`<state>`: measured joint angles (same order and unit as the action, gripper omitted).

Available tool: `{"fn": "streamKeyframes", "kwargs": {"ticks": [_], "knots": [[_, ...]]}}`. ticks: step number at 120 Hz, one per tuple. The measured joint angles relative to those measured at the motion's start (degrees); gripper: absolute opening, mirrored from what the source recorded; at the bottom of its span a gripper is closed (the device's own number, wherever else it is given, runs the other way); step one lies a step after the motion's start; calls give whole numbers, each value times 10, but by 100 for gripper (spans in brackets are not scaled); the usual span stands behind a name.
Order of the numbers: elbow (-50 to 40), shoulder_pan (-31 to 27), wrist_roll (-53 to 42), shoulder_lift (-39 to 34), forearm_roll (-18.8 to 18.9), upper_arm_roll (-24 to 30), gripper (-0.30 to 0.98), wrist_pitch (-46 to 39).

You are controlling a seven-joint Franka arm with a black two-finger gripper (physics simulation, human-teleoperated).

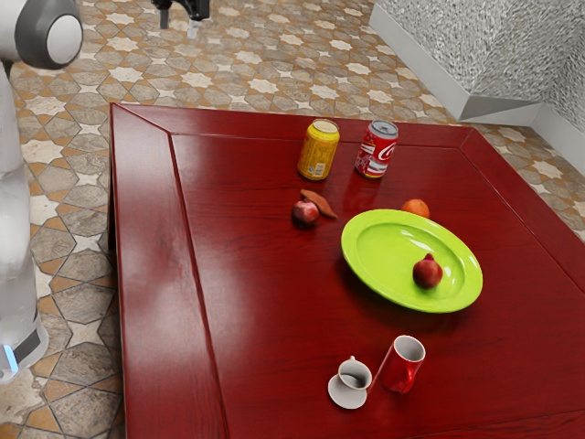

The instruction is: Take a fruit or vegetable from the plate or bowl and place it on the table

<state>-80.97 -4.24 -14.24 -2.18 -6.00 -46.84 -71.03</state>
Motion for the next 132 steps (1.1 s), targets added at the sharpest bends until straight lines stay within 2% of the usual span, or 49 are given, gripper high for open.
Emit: {"fn": "streamKeyframes", "kwargs": {"ticks": [10, 24, 26, 30, 34, 40, 48, 58, 77, 87, 115, 132], "knots": [[-1, 4, -21, 0, -1, 0, 67, -47], [1, 92, -46, -2, -2, 0, 67, -89], [29, 102, -50, -2, 2, 4, 67, -90], [108, 115, -57, -6, 11, 28, 67, -89], [151, 127, -65, 0, 17, 49, 67, -89], [181, 105, -80, 60, 18, 84, 67, -103], [194, 131, -107, 119, -7, 117, 67, -130], [198, 161, -136, 156, -26, 167, 66, -161], [199, 162, -181, 226, -41, 270, 66, -238], [199, 161, -201, 253, -45, 307, 66, -280], [182, 160, -225, 342, -61, 327, 66, -341], [179, 160, -223, 361, -76, 338, 66, -358]]}}
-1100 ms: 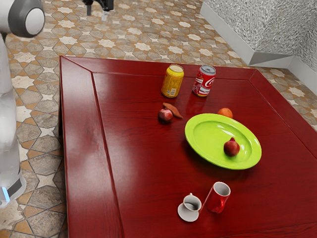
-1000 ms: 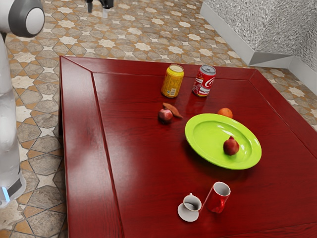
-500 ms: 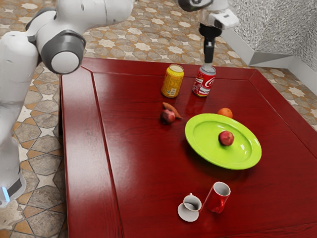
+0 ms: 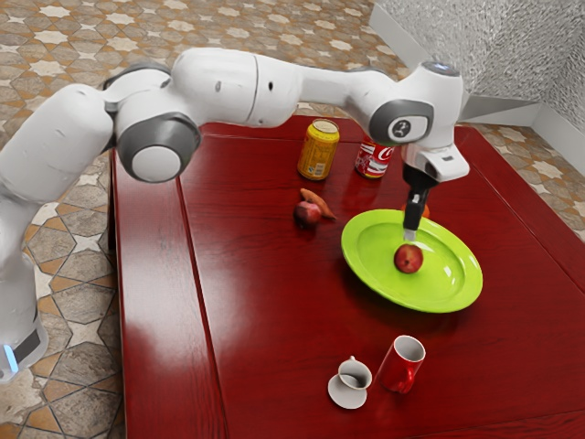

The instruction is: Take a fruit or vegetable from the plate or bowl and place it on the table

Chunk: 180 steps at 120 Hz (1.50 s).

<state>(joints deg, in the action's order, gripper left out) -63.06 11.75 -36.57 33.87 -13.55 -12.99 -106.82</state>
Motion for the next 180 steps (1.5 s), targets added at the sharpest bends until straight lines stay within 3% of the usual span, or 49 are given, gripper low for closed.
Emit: {"fn": "streamKeyframes", "kwargs": {"ticks": [56, 81, 94, 116, 150, 163, 180], "knots": [[-1, -13, 21, 56, -32, 5, 66, -47], [4, -13, 27, 52, -34, -36, 61, 33], [5, -10, 31, 55, -35, -31, 77, 33], [11, -5, 37, 55, -23, -29, 51, 20], [47, -7, 45, 52, -6, -23, 42, 17], [109, -40, 47, 44, -6, -30, 41, -17], [123, -128, 49, 78, -32, -26, 46, -148]]}}
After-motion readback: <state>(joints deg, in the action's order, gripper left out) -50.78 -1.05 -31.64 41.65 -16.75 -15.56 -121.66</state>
